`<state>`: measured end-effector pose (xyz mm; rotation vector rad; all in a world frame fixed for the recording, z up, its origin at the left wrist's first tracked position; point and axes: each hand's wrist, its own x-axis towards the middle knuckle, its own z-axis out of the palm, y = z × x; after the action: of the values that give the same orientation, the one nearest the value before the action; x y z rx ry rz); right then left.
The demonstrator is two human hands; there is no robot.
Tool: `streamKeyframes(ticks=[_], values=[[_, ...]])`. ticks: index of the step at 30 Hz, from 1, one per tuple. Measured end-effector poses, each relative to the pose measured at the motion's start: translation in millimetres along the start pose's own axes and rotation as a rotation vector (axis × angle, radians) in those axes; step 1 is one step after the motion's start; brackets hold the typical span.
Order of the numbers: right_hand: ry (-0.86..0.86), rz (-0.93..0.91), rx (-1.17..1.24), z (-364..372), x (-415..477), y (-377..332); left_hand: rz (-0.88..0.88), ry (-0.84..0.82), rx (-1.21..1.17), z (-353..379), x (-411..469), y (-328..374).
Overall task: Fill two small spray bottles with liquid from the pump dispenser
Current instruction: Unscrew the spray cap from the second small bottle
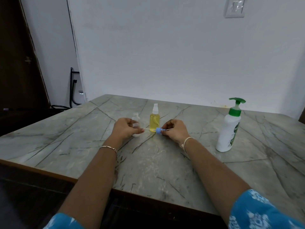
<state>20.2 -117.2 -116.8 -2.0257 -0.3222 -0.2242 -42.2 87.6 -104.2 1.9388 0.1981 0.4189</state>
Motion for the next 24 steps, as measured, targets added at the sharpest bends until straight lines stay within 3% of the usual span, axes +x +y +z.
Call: streamKeyframes(ticks=[6,24], values=[[-0.018,-0.044,-0.088,-1.0,-1.3,-0.8,0.008,-0.013,0.002,4.3,-0.4,1.0],[0.028,-0.035,-0.04,-36.3,-19.9,1.2,0.07,-0.039,0.064,14.9,-13.3,11.5]])
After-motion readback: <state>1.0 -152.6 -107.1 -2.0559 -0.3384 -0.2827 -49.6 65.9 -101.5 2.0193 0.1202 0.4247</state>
